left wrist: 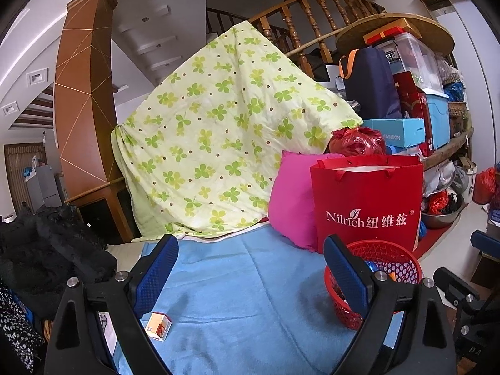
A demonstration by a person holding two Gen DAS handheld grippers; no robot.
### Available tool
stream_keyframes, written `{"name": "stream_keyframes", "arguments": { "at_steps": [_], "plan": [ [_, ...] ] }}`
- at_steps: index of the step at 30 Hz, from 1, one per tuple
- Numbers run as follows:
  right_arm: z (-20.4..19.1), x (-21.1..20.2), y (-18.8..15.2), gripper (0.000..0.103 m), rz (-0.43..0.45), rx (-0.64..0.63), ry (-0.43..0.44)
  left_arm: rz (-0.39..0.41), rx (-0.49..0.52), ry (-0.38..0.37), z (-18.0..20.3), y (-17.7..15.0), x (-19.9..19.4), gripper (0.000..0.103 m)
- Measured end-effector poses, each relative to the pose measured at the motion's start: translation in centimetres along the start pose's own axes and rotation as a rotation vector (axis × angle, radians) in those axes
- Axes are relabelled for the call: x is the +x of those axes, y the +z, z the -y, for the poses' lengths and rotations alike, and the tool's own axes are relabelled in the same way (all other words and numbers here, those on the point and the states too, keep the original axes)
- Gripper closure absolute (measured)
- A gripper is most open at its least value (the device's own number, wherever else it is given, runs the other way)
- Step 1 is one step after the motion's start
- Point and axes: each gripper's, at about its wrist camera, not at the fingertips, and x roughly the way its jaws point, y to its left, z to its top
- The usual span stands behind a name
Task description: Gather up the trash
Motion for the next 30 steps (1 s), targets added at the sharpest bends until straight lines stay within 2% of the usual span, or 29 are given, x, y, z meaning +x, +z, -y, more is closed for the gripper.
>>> {"name": "stream_keyframes", "arguments": {
  "at_steps": [8,11,14,23,30],
  "plan": [
    [0.5,-1.4,0.3,0.023,0.000,0.012,-0.018,-0.003,-0.005,-0.003,-0.1,-0.3,-0.6,0.009],
    [0.4,-1.6,0.4,0.023,-0.011,0.011,-0.016,-0.001,-0.006,0.009,-0.1,-0.9,-1.6,0.001],
    [0.1,-1.9,0.2,0.023,-0.026,0.003,-0.013,-0.007,-0.003,0.007,-0.2,-1.3,-2.2,0.001],
    [-0.8,-2.4,-0.5,0.023,-0.053,-0.031,-0.011,-0.075,0.003,-0.075,-0.2,-2.1,-3.5,0.000],
    [0.3,-2.7,-0.8,0.023,-0.066,-0.019,-0.029,-0.173,-0.025,-0.161,-0.2,-3.3,-3.4,0.000]
  ]
}}
